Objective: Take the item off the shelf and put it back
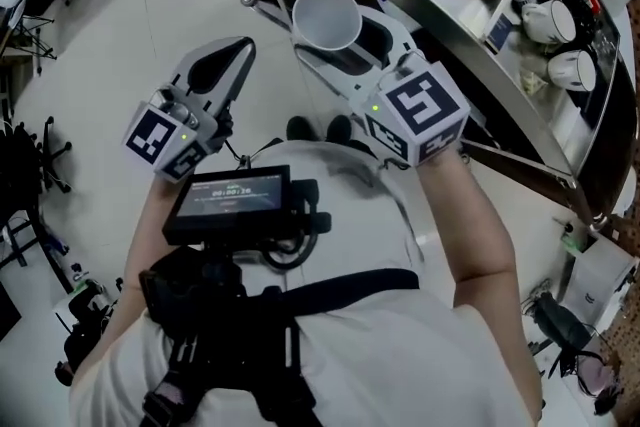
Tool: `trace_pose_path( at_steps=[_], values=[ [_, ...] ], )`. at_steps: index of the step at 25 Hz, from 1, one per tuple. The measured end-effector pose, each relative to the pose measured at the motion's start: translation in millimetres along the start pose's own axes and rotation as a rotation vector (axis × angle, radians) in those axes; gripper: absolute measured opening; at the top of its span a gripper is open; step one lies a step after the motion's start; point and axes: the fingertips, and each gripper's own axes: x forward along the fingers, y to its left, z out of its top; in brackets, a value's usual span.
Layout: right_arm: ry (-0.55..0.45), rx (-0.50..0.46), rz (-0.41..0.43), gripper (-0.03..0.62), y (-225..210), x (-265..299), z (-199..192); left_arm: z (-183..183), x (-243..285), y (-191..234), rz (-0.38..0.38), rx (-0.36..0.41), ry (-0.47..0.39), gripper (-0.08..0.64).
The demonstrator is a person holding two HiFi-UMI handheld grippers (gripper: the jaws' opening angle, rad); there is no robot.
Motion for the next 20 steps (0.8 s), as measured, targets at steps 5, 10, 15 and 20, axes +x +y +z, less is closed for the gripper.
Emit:
trace_pose_path(
  at_steps=[5,10,15,20],
  values=[
    [-0.003,0.009,-0.004,0.302,-1,-5,-4,-4,8,-10,-0.029,0.006,0.006,0.000],
    [-0.011,0.017,-0.011,0.304,-4,-9,-4,-6,14,-14,-0.034,0.003,0.013,0.000],
    [-0.013,0.020,-0.007,0.304,-2,-12,-4,-5,17,-16,-0.033,0.004,0.011,0.000],
    [-0.017,0.019,-0.006,0.304,-3,-14,-3,-3,21,-20,-0.044,0.016,0.005,0.000]
  ],
)
